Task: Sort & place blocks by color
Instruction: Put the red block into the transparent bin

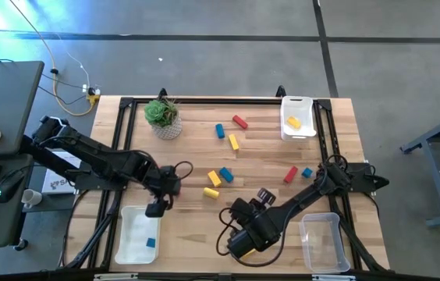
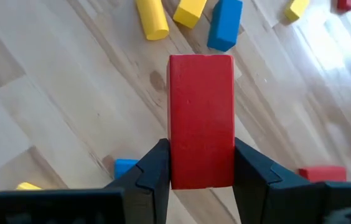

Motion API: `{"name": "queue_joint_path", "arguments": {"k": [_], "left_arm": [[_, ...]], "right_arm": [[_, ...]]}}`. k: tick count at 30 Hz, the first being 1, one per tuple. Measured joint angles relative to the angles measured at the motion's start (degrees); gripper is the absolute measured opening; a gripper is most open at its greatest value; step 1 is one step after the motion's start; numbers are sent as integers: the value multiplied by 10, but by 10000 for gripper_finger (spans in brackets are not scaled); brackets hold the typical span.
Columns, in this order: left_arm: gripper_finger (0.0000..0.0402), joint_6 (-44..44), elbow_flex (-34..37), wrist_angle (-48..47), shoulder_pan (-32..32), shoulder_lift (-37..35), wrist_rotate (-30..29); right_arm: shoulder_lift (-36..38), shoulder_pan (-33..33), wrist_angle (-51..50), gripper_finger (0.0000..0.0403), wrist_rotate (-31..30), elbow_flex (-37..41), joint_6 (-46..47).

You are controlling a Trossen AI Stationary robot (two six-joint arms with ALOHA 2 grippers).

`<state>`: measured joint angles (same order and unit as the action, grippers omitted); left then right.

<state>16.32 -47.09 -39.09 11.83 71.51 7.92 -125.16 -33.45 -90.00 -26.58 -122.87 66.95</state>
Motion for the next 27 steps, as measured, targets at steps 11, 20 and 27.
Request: {"name": "queue_joint_path", "arguments": {"k": [11,20,27], "left_arm": [[231,10,0,0,-30,0,0],[231,10,0,0,-62,0,0],[231,15,0,0,-87,0,0]], "right_arm": [[43,0,0,109,0,83,-50],[203,-25,0,109,44,271,92],[286,-80,0,109,129,379,248]]}}
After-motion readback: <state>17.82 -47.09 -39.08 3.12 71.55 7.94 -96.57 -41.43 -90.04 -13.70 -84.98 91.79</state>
